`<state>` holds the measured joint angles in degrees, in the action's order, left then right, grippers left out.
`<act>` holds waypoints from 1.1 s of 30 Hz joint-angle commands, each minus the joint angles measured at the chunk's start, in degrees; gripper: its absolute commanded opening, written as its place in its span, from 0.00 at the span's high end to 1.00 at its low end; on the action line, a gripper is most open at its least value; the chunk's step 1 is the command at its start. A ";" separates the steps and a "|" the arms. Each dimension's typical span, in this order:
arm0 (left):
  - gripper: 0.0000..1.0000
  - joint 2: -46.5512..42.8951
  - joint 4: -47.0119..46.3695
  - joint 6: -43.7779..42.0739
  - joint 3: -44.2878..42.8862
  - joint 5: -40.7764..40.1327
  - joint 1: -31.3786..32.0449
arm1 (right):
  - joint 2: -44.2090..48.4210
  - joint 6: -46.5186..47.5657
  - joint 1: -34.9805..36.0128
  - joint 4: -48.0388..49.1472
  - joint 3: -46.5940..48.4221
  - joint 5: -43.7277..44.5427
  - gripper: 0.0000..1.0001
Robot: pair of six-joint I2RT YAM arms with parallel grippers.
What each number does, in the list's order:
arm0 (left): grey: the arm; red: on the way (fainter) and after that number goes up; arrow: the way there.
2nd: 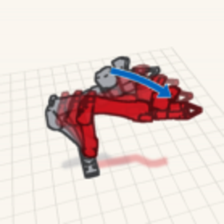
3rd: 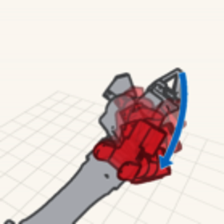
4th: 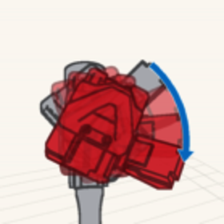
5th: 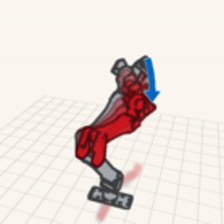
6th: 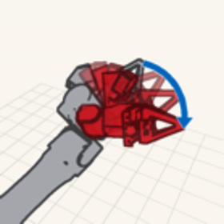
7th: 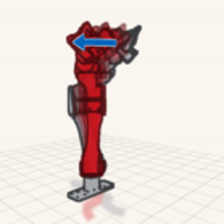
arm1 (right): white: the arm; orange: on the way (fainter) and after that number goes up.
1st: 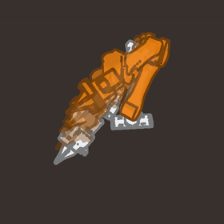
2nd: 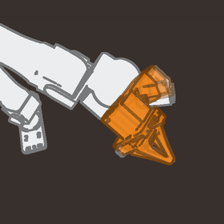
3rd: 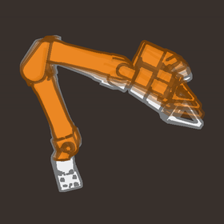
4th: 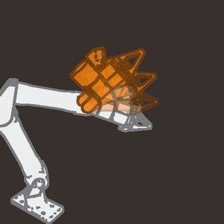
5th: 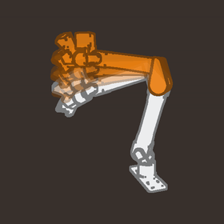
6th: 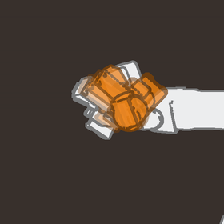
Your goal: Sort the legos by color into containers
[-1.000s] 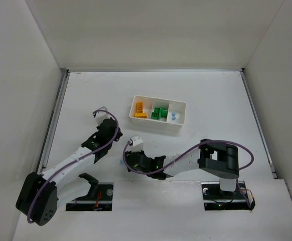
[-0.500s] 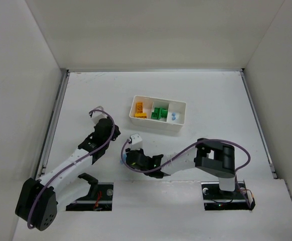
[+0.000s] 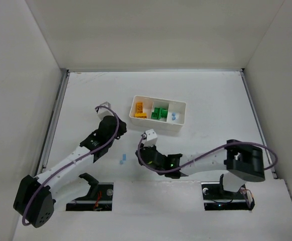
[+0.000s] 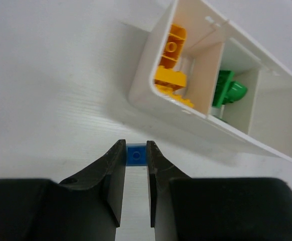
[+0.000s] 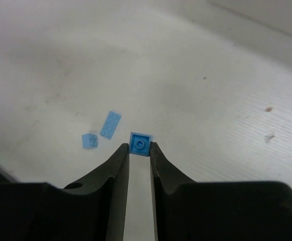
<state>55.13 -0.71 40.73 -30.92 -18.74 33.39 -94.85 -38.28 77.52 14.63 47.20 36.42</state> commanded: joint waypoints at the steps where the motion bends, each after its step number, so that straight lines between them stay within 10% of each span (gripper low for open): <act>1: 0.87 3.74 -4.29 0.84 -6.34 -0.15 4.17 | 10.17 -1.35 -1.26 0.93 -5.95 4.96 0.75; 18: 0.85 42.49 -15.55 -2.76 -36.13 3.27 15.52 | 44.65 -3.73 -21.82 -10.59 -22.06 4.89 0.75; 33: 0.61 42.97 -14.06 -3.64 -38.45 4.68 12.81 | 32.99 2.86 -36.86 -0.93 -13.64 -6.27 0.75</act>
<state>105.06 -13.72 38.24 -71.24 -13.65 48.27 -58.57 -37.74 42.02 7.31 28.73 33.17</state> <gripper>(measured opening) 0.393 0.260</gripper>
